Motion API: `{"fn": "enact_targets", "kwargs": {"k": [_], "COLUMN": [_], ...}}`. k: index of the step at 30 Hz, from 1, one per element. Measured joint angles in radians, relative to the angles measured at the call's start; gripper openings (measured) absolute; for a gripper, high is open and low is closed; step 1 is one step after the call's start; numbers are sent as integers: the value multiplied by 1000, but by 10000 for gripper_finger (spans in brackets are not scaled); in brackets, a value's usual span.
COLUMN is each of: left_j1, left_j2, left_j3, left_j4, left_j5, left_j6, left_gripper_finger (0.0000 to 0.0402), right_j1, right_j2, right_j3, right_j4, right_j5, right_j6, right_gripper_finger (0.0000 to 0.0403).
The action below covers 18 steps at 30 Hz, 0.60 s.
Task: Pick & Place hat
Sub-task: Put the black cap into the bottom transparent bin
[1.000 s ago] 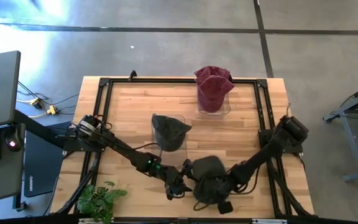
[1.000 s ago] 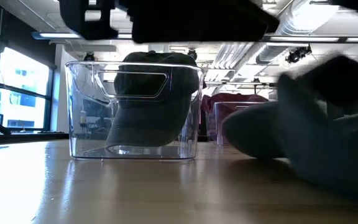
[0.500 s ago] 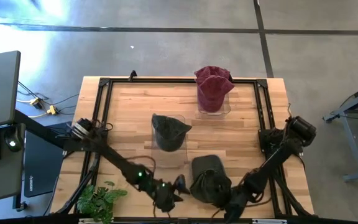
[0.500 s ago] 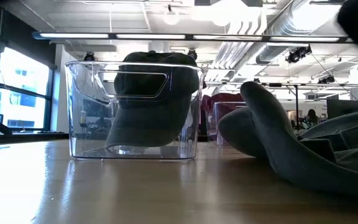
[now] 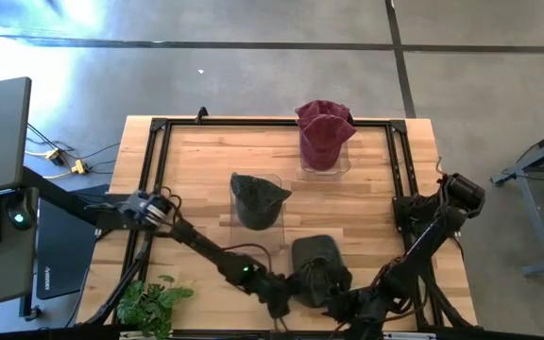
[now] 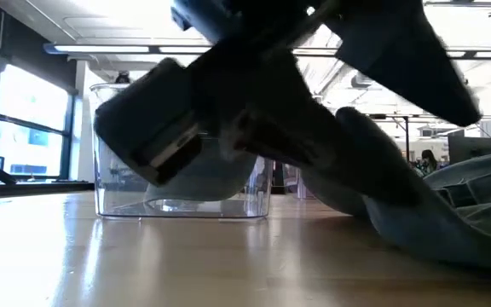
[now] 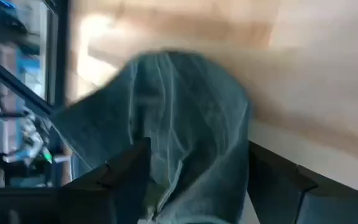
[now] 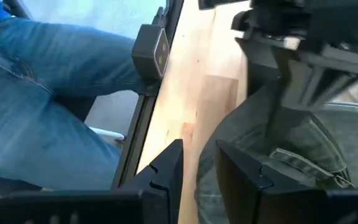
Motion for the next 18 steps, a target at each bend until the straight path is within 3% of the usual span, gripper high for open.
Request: {"fn": "enact_targets", "kwargs": {"k": [3, 6, 13, 18], "left_j1": [15, 37, 49, 51], "left_j2": [13, 40, 41, -1], "left_j3": [56, 79, 91, 89], "left_j4": [-127, -151, -176, -193], "left_j5": [-2, 18, 106, 181], "left_j6": [-25, -42, -53, -98], "left_gripper_finger": [205, 166, 24, 20], "right_j1": [7, 12, 20, 14], "right_j2": [0, 0, 18, 48], "right_j3": [0, 0, -1, -3], "right_j4": [3, 5, 10, -5], "right_j5": [-23, -35, -36, -39], "right_j6": [7, 7, 85, 76], "right_gripper_finger": [88, 88, 88, 87]}}
